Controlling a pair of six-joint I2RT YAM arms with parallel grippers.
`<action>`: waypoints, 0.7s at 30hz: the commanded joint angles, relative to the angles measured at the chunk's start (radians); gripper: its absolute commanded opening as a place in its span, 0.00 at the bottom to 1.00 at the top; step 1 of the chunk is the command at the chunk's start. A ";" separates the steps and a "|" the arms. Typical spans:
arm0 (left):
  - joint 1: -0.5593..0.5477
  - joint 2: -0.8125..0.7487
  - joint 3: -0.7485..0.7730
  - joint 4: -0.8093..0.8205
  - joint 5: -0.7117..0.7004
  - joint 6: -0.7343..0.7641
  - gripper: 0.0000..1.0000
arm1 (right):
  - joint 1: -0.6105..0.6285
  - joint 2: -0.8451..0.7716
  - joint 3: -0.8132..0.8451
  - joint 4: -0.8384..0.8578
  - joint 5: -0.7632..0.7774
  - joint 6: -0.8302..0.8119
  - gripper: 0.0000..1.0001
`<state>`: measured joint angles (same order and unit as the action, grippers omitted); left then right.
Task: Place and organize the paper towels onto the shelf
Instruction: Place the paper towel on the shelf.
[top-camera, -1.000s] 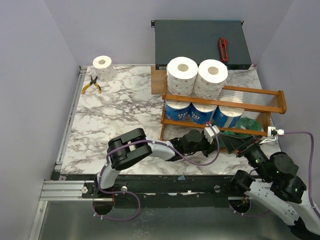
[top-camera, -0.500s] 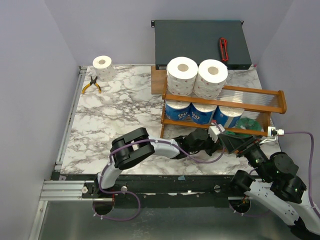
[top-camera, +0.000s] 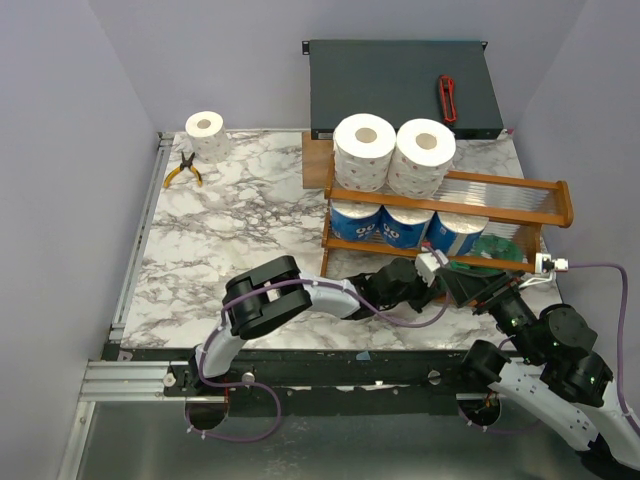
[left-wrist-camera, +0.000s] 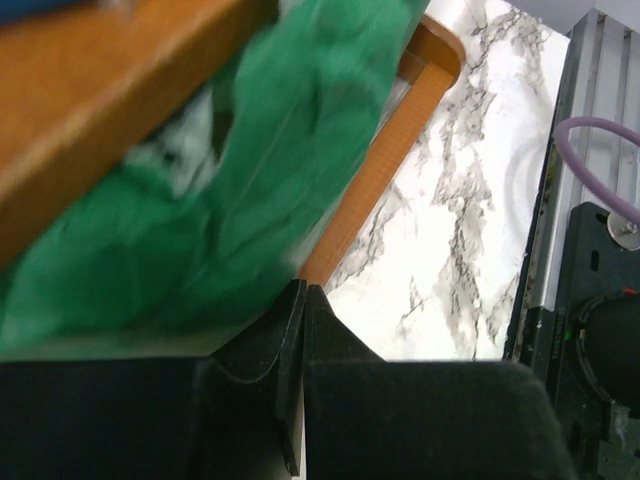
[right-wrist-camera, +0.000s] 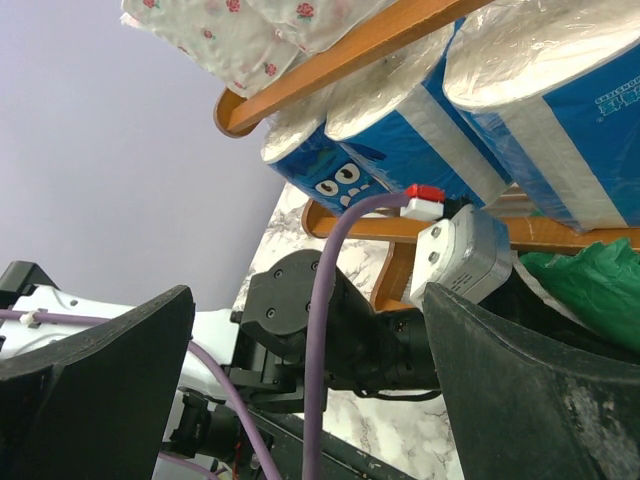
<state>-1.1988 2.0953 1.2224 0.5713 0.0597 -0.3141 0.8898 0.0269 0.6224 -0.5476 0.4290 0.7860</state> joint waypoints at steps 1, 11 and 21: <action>0.008 -0.046 -0.101 0.124 -0.040 0.010 0.02 | 0.002 -0.013 -0.010 0.004 -0.003 -0.003 1.00; 0.007 -0.103 -0.254 0.303 -0.052 0.001 0.04 | 0.002 -0.013 -0.013 0.011 -0.004 -0.005 1.00; 0.007 -0.057 -0.164 0.276 -0.052 0.011 0.05 | 0.002 -0.013 -0.008 0.003 -0.007 -0.001 1.00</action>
<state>-1.1923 2.0266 0.9955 0.8303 0.0265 -0.3141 0.8898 0.0269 0.6197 -0.5476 0.4290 0.7856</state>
